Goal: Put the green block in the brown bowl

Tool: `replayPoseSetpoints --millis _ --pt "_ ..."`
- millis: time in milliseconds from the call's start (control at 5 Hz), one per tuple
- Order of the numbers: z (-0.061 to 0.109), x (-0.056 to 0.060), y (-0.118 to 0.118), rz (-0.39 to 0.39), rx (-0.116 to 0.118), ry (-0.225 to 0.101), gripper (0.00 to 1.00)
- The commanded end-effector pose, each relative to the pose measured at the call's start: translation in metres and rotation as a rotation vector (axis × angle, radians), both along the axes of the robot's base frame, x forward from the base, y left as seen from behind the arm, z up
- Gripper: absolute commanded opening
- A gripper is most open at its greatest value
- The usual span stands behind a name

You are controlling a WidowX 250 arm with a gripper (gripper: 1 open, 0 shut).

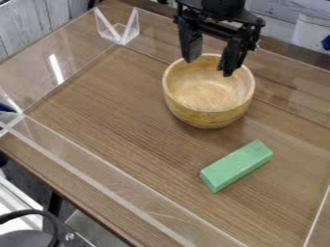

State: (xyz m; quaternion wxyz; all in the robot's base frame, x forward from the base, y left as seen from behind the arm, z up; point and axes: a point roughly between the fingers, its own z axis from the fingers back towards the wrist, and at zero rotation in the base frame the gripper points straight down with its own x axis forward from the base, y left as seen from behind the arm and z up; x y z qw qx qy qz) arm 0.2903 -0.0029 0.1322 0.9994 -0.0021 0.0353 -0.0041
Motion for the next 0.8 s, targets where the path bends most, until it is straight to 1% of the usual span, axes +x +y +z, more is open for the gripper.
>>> replayPoseSetpoints --millis 0,200,400,600 --pt "-0.004 -0.005 -0.005 -0.015 -0.002 0.014 1.00" --pt "-0.007 -0.021 -0.019 -0.070 -0.008 0.020 1.00" --pt "-0.004 -0.031 -0.033 -0.130 -0.016 0.008 1.00" --pt "-0.005 -0.038 -0.054 -0.193 -0.023 0.007 1.00"
